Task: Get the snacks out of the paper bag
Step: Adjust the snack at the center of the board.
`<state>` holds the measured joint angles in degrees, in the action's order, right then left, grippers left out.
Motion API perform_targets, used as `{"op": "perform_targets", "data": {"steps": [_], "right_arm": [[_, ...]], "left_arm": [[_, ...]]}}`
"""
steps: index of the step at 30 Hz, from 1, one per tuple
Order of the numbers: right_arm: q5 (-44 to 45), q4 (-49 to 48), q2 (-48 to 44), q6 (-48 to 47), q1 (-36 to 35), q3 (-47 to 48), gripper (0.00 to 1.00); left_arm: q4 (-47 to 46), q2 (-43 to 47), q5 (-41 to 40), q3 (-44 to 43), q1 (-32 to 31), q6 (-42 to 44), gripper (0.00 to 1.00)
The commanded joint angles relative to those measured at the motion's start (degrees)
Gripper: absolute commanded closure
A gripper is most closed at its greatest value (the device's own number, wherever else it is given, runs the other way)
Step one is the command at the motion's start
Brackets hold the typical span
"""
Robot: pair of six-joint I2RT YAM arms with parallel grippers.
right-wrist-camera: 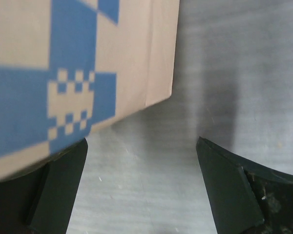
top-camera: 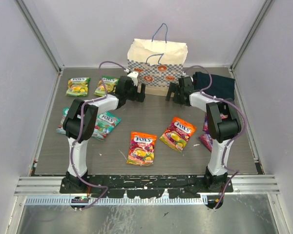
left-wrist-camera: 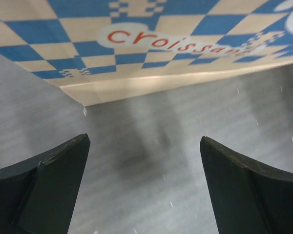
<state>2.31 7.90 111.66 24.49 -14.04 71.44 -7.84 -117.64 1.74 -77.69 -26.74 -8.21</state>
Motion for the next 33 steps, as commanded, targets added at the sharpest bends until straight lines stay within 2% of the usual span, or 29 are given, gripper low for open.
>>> {"op": "perform_targets", "data": {"steps": [1, 9, 13, 16, 21, 27, 29, 33], "right_arm": [[-2.9, -6.6, 4.7, 0.2, 0.4, 7.8, 0.00], [-4.5, -2.1, 13.3, 2.5, 1.5, 23.5, 0.00], [-5.7, -1.5, 12.2, 2.7, 1.7, 24.5, 0.00], [-6.9, -2.9, 8.0, 2.4, 1.9, 20.4, 0.00], [-8.6, -3.3, -1.7, 4.7, 2.2, 10.4, 0.00], [-5.9, -3.0, -24.2, 9.0, 2.1, -9.2, 0.00], [-3.5, 0.5, -31.9, 10.0, 2.0, -13.0, 0.00], [-0.2, 16.7, -41.0, 9.9, 1.4, -13.1, 0.01]], "left_arm": [[-0.1, -3.6, -0.9, -9.6, 1.8, -1.1, 0.02], [7.8, -12.8, -1.8, -25.6, 2.4, -1.4, 0.02], [9.4, -11.9, -2.3, -26.9, 3.1, -2.8, 0.02], [7.0, -7.7, 0.8, -22.6, 4.6, -7.9, 0.02], [8.8, 2.7, 2.8, -12.2, 5.2, -9.5, 0.02], [11.7, 22.0, 3.7, 4.9, 3.1, -9.1, 0.02], [15.5, 29.6, 2.8, 7.7, 1.1, -7.0, 0.02], [23.9, 41.6, -2.2, 13.2, -4.6, -6.0, 0.02]]}}
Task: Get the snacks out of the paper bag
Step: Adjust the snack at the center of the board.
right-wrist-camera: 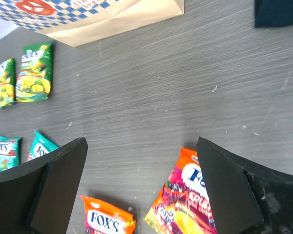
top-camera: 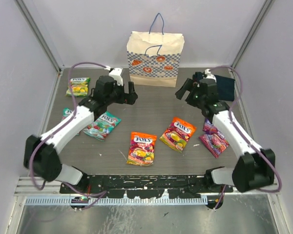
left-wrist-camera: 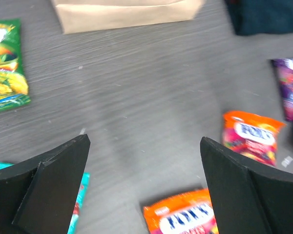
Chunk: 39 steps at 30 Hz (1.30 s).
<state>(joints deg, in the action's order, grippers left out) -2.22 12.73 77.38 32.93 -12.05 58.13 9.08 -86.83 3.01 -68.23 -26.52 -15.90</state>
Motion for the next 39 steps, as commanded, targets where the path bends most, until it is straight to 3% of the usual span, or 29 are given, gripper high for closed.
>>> {"op": "perform_targets", "data": {"steps": [1, 4, 7, 12, 17, 20, 28, 36, 39], "right_arm": [[5.0, 16.1, -8.3, 1.4, -1.1, 0.5, 0.01], [8.8, 26.6, -12.4, 2.9, -3.8, 0.4, 0.03], [13.6, 35.3, -15.1, 8.7, -8.1, 0.4, 0.04], [19.7, 43.4, -12.9, 21.3, -16.1, 0.0, 0.00], [17.9, 41.0, -5.9, 26.0, -18.5, -2.1, 0.00], [18.8, 37.0, -2.6, 25.6, -18.5, -3.0, 0.00], [18.3, 28.3, 7.7, 23.4, -18.1, -3.4, 0.00], [18.5, 24.4, 11.0, 22.8, -17.6, -4.7, 0.00], [18.5, 23.3, 11.2, 22.7, -17.5, -5.8, 0.05]], "left_arm": [[8.9, 13.0, -5.2, 5.4, -6.4, 0.7, 0.02], [14.1, 20.7, -8.5, 10.4, -11.7, -3.8, 0.02], [15.8, 25.6, -16.2, 14.8, -21.9, -5.6, 0.02], [23.5, 24.6, -25.1, 13.9, -32.1, -11.0, 0.02], [31.9, 15.1, -27.7, 8.8, -33.7, -20.3, 0.02], [35.9, 7.0, -27.9, 4.3, -33.7, -21.6, 0.02], [39.4, -4.4, -18.9, -3.2, -33.6, -24.4, 0.02], [36.2, -8.1, -10.6, -2.5, -33.3, -24.4, 0.02], [36.1, -11.0, -7.1, -1.6, -31.3, -25.6, 0.01]]}}
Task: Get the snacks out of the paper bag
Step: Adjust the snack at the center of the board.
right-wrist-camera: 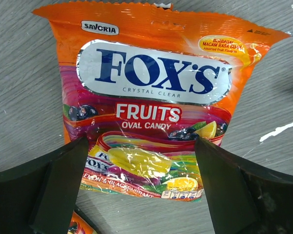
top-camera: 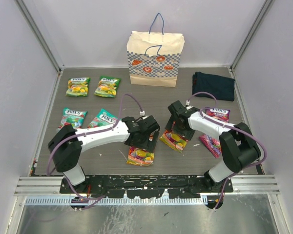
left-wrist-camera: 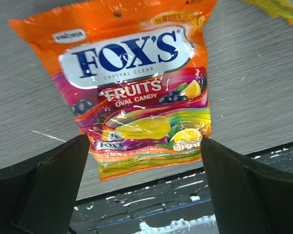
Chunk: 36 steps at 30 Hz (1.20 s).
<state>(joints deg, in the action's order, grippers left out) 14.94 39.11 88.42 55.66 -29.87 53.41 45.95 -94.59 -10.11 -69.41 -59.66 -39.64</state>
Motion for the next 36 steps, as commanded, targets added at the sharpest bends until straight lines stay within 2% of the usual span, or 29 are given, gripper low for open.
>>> {"op": "perform_targets", "data": {"steps": [1, 5, 10, 17, 22, 28, 36], "right_arm": [[1.4, -3.5, 0.0, -0.2, 0.3, -1.4, 0.07], [2.0, -4.1, -0.1, -0.7, 0.4, -1.8, 0.10], [0.9, -5.2, 1.4, -4.4, 0.4, -1.0, 0.15], [-5.7, -6.5, 7.6, -17.0, 0.4, 4.1, 0.16], [-8.0, -6.8, 14.1, -27.1, 0.4, 9.1, 0.15], [-10.9, -7.2, 20.3, -36.7, 0.4, 15.2, 0.12], [-15.5, -4.8, 26.0, -45.9, 1.1, 25.7, 0.09]], "left_arm": [[-1.2, -4.1, 7.2, 0.2, 2.8, -2.3, 0.00], [-3.2, -6.3, 10.2, 2.3, 6.2, -3.5, 0.02], [-4.8, -8.4, 9.3, 2.0, 7.9, -3.4, 0.02], [-8.7, -13.0, 6.2, 0.3, 10.9, -2.2, 0.02], [-10.0, -16.4, 2.5, -1.9, 14.3, 2.4, 0.03], [-10.9, -19.6, 2.6, -6.9, 21.3, 7.9, 0.03], [-5.5, -28.6, 5.0, -20.8, 26.1, 18.6, 0.03]]}}
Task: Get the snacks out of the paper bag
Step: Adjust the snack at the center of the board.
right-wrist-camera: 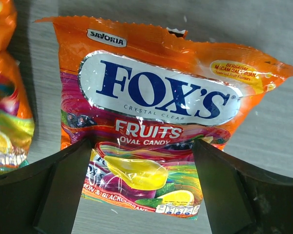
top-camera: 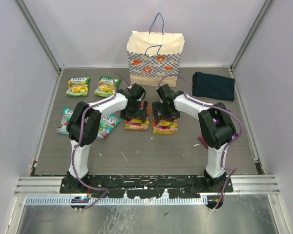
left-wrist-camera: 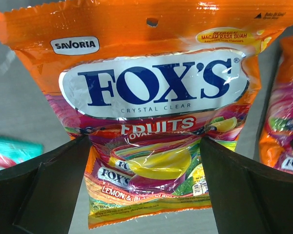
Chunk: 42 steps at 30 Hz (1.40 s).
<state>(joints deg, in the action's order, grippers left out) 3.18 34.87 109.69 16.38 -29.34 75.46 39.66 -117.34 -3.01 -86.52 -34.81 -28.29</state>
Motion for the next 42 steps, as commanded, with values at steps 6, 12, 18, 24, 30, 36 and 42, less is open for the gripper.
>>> {"op": "perform_targets", "data": {"steps": [6, 12, 18, 24, 30, 36, 42], "right_arm": [[-6.4, 2.5, 9.2, -10.0, 3.2, 12.0, 0.07], [-7.5, 4.1, 10.2, -10.3, 6.2, 15.0, 0.05], [-5.4, 3.2, 11.3, -8.6, 7.8, 14.4, 0.04], [-6.8, 1.6, 12.2, -6.5, 9.6, 15.4, 0.04], [-6.9, 1.1, 12.5, -3.8, 11.3, 17.5, 0.03], [-8.1, 1.1, 12.5, -3.9, 12.4, 19.1, 0.02], [-12.1, 0.6, 9.0, -2.8, 13.5, 22.7, 0.00]], "left_arm": [[3.1, -9.7, -4.1, -11.6, 1.6, 10.4, 0.03], [5.0, -10.7, -4.0, -15.7, 3.3, 10.2, 0.03], [6.5, -10.8, -2.4, -14.0, 5.9, 5.5, 0.02], [6.2, -10.9, -1.6, -13.1, 6.4, 4.1, 0.02], [7.0, -11.1, -1.4, -15.3, 6.4, 4.8, 0.01], [7.3, -9.6, -3.0, -16.0, 6.4, 7.0, 0.00], [6.0, -1.3, -4.0, -16.6, 6.5, 10.5, 0.02]]}}
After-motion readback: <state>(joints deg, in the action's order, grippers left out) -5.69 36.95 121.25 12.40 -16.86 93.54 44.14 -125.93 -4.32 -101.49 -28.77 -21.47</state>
